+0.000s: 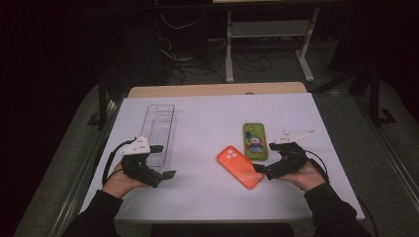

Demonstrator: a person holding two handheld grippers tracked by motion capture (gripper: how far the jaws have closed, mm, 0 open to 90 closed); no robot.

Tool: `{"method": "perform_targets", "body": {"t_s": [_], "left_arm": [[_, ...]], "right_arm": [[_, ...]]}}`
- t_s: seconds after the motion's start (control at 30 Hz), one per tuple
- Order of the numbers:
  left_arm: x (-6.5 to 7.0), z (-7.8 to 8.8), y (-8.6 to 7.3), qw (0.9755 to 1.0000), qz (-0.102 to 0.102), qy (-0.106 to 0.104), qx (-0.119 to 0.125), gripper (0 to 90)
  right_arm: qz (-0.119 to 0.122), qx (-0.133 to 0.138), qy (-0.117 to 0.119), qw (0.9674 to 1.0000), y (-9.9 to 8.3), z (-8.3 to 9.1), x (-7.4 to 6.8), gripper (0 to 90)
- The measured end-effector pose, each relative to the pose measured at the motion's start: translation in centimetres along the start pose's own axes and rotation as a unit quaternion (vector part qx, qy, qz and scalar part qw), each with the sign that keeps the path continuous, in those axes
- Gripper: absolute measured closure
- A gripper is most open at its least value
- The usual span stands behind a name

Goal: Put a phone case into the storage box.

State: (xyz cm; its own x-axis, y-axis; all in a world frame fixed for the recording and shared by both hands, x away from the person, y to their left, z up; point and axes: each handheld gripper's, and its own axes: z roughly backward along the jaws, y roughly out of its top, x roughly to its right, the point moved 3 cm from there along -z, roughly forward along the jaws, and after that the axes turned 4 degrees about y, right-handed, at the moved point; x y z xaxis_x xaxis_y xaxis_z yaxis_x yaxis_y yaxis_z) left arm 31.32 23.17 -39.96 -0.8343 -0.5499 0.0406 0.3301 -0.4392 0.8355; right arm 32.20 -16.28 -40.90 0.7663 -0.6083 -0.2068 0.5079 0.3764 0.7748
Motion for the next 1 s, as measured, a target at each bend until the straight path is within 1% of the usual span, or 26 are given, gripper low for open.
{"method": "perform_targets", "body": {"t_s": [0.03,0.1,0.17,0.23,0.3,0.33,0.4,0.43,0.57,0.6,0.73,0.83,1.0], "left_arm": [[0.0,0.0,0.0,1.0,-0.002,0.0,-0.003,0.0],[0.0,-0.1,0.0,1.0,-0.002,-0.001,-0.003,0.0],[0.0,-0.1,0.0,1.0,-0.004,-0.001,-0.004,0.0],[-0.1,-0.2,-0.1,1.0,-0.003,-0.002,-0.006,0.0],[-0.2,-0.2,-0.1,1.0,-0.002,-0.001,-0.008,0.0],[-0.2,-0.2,-0.1,1.0,-0.002,-0.001,-0.008,0.0],[-0.2,-0.2,-0.1,1.0,-0.002,-0.001,-0.007,0.0],[-0.2,-0.2,-0.1,1.0,-0.003,-0.002,-0.008,0.0],[-0.3,-0.3,-0.1,0.9999,-0.006,-0.003,-0.009,0.0],[-0.3,-0.3,-0.1,0.9999,-0.005,-0.003,-0.008,0.0],[-0.1,-0.4,0.0,1.0,0.001,-0.006,-0.007,0.0],[-0.2,-0.4,-0.1,0.9999,-0.002,-0.005,-0.009,0.0],[-0.2,-0.4,-0.1,1.0,-0.002,-0.004,-0.008,0.0]], "right_arm": [[0.005,0.003,0.0,1.0,0.1,-0.2,0.1,0.0],[0.004,0.0,-0.001,1.0,0.4,-0.4,0.2,0.0],[0.009,0.0,0.0,1.0,0.7,-0.6,0.3,0.0],[0.004,-0.005,0.001,1.0,1.0,-0.8,0.3,0.0],[0.013,-0.004,0.0,0.9999,1.3,-1.1,0.4,0.0],[0.009,-0.007,-0.001,0.9999,1.4,-1.2,0.4,0.0],[0.013,-0.008,-0.003,0.9999,1.6,-1.4,0.6,0.0],[0.009,-0.009,-0.003,0.9999,1.6,-1.4,0.5,0.0],[0.015,-0.009,-0.003,0.9998,2.0,-1.7,0.8,0.0],[0.012,-0.008,-0.002,0.9999,2.1,-1.7,0.7,0.0],[0.016,-0.008,-0.002,0.9998,2.6,-2.0,0.7,0.0],[0.013,-0.011,-0.002,0.9998,2.9,-2.3,0.7,0.0],[0.02,-0.006,-0.001,0.9998,3.5,-2.7,0.8,0.0]]}}
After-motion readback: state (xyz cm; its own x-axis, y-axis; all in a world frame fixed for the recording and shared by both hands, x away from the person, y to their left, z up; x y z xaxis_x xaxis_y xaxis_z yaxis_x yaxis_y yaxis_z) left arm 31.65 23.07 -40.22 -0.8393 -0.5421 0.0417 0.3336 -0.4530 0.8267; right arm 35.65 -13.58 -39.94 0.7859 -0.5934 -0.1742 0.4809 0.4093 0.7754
